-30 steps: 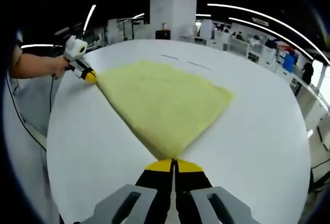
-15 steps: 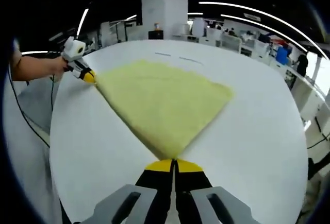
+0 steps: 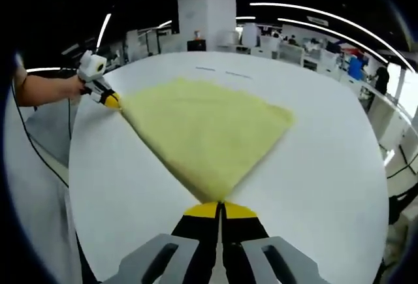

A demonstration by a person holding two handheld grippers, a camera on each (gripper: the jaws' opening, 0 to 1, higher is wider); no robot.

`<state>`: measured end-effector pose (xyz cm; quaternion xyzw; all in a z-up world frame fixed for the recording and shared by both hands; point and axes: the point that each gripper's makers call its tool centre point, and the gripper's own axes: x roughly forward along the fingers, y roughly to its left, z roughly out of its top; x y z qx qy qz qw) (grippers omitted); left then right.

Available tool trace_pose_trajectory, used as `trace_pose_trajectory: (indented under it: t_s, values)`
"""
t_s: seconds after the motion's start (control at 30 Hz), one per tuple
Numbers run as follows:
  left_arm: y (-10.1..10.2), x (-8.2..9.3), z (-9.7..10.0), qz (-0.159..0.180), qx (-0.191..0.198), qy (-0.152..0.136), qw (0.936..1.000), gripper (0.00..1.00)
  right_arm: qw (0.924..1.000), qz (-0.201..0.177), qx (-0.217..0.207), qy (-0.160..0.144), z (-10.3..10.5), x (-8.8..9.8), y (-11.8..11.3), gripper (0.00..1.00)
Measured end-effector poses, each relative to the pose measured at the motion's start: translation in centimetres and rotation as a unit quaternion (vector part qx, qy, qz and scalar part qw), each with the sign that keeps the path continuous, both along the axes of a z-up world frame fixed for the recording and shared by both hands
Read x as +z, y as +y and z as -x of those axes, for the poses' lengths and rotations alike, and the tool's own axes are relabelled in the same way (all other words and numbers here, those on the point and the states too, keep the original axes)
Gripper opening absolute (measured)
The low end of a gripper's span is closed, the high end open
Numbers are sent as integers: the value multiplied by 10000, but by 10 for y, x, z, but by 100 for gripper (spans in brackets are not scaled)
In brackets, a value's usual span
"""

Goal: Fold the garment on the visible template until the final outline fits inside the template.

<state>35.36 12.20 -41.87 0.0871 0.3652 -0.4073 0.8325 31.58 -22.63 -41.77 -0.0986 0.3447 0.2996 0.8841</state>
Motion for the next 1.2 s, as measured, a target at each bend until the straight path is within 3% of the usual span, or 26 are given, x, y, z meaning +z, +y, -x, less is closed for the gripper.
trace_pose_trajectory:
  t_s: [0.57,0.9,1.2]
  values:
    - [1,-2,8,-2,275,119,9996,0,10000,-14,68,48,5,-1,2,0]
    - [0,4,9,173,455,186,9986,0,9999,-86,-20,59,6,1,1,0]
    - [9,18,13,514,697,193,9961,8,9997,-237,-79,56,9,11,1,22]
